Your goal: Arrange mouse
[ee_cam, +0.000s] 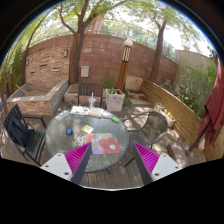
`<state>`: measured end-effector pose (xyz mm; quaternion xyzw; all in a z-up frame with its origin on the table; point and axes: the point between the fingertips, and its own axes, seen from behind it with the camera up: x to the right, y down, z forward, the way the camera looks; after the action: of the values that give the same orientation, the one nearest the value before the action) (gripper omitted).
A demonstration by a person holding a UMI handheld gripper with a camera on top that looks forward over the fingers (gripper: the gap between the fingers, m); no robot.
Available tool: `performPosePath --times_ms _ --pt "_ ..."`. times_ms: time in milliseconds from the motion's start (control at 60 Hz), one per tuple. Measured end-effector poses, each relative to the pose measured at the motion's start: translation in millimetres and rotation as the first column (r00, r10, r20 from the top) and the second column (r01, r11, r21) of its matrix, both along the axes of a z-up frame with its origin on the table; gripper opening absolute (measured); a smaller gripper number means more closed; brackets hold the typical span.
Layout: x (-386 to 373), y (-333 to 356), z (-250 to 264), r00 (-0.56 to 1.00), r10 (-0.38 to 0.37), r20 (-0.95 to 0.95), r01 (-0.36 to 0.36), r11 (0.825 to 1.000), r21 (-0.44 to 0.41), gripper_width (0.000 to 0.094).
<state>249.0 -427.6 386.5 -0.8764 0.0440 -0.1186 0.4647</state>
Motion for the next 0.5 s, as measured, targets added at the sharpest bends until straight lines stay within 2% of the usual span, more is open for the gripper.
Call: performPosePath --times_ms 183,350,450,500 --pt "-6 3 -23 1.000 0.008 -0.024 -0.009 0.999 -0.049 0.0843" --pt "-42 6 -129 0.996 0.045 -0.075 -0.056 0.988 -0.147 0.0846" --pt "-63 9 -196 0.993 0.067 -0.098 -0.089 0.967 -0.238 0.0846" --pt "-80 22 -226 0.991 0.083 -0.109 -0.108 0.961 -0.255 0.0849"
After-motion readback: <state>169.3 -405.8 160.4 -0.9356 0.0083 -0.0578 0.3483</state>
